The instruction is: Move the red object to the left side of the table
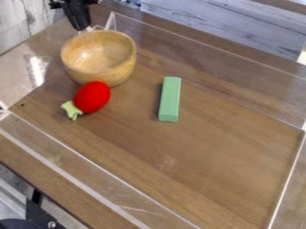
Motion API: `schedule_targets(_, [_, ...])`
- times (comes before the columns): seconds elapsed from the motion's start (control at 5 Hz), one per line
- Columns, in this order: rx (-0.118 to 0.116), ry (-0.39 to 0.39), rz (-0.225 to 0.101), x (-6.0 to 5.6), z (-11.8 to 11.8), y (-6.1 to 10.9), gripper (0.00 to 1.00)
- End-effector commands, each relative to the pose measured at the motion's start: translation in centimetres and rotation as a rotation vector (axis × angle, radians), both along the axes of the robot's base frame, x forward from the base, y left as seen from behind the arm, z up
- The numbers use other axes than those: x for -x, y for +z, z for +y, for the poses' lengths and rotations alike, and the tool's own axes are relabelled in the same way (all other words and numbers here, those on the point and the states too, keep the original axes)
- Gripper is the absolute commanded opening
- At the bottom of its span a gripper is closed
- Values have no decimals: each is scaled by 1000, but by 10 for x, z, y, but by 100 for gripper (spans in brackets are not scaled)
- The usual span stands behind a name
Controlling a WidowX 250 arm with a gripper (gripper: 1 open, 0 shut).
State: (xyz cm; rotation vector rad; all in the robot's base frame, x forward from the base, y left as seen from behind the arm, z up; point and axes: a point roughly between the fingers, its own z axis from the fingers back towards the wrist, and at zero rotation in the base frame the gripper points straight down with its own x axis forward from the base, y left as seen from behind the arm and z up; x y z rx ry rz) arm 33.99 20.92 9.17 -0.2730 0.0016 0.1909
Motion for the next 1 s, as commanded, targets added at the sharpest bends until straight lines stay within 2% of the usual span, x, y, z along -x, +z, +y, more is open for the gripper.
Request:
schedule_targets(0.0, [-38, -44, -61, -11, 1, 28, 0])
schedule_targets(0.4, [-31, -109, -53, -20, 1, 30, 0])
schedule_targets(0.8, [-30, -140, -43, -26, -1, 4, 0])
